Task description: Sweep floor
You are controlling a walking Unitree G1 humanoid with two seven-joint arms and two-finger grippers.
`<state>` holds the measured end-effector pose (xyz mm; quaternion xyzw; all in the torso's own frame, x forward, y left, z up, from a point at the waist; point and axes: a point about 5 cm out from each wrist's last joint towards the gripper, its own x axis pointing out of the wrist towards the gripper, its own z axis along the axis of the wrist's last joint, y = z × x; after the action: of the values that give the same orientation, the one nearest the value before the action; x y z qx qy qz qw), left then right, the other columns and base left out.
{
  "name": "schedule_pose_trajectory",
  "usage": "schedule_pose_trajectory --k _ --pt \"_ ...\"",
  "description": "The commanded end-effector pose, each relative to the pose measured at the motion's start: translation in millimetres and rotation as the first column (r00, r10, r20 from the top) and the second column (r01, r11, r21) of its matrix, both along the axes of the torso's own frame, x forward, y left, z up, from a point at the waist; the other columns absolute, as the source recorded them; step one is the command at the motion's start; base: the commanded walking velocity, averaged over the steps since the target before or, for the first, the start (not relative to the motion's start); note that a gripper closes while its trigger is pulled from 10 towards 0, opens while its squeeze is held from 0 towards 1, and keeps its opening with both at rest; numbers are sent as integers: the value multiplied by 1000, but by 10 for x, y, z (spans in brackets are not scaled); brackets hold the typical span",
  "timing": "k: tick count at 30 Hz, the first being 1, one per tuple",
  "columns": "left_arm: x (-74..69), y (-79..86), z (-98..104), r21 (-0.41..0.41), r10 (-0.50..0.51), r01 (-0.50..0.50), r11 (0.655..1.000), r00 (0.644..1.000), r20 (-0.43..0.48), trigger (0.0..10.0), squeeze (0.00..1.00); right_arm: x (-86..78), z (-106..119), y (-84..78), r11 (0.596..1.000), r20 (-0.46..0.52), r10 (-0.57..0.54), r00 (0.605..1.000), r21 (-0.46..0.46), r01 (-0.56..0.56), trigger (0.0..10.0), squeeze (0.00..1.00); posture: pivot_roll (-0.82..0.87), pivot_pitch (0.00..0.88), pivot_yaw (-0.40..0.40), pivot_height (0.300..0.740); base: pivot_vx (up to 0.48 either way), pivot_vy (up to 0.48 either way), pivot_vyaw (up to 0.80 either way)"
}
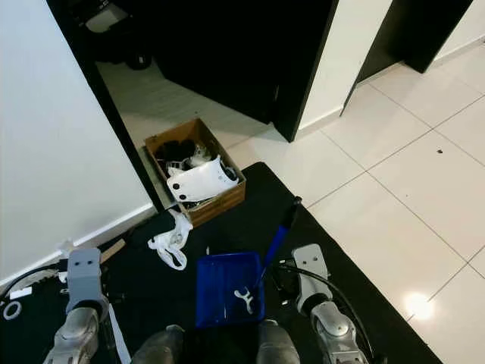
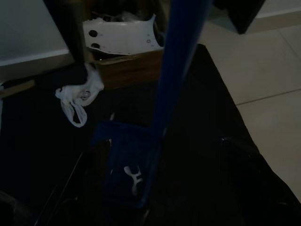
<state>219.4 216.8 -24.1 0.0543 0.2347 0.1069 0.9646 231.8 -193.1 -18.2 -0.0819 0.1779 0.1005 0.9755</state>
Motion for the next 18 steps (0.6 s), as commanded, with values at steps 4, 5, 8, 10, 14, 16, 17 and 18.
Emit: schedule_pose_trajectory --k 4,5,8,10,14,16,17,18 --pt "-185 37 -148 119 -17 30 992 994 -111 10000 0 -50 -29 39 997 6 52 999 -62 -52 10000 0 -13 140 54 740 0 0 0" --pt "-187 -11 -158 126 -40 55 991 992 -118 10000 0 -41 -26 48 996 11 54 998 -77 -53 10000 0 -17 139 55 740 0 0 0" --pt "-189 -49 -169 125 -53 69 990 991 -125 10000 0 -38 -28 53 996 12 51 999 -79 -50 10000 0 -18 138 54 740 0 0 0" --pt "-186 -78 -177 119 -60 75 990 991 -123 10000 0 -51 -42 16 998 4 14 1000 -61 -13 10000 0 -18 137 50 740 0 0 0" --pt "-178 -123 -172 64 -89 95 993 992 -93 10000 0 -84 -64 -100 995 -2 -103 995 -10 103 10000 0 -16 133 49 740 0 0 0" --pt "-185 -133 -164 28 -103 105 994 992 -66 10000 0 -90 -66 -131 991 1 -133 991 5 133 10000 0 -19 127 50 740 0 0 0" --pt "-190 -136 -159 2 -107 107 994 993 -48 10000 0 -90 -65 -145 989 5 -145 989 10 144 10000 0 -22 126 50 740 0 0 0" --pt "-190 -136 -159 2 -107 107 994 993 -48 10000 0 -90 -65 -145 989 5 -145 989 10 144 10000 0 -22 126 50 740 0 0 0"
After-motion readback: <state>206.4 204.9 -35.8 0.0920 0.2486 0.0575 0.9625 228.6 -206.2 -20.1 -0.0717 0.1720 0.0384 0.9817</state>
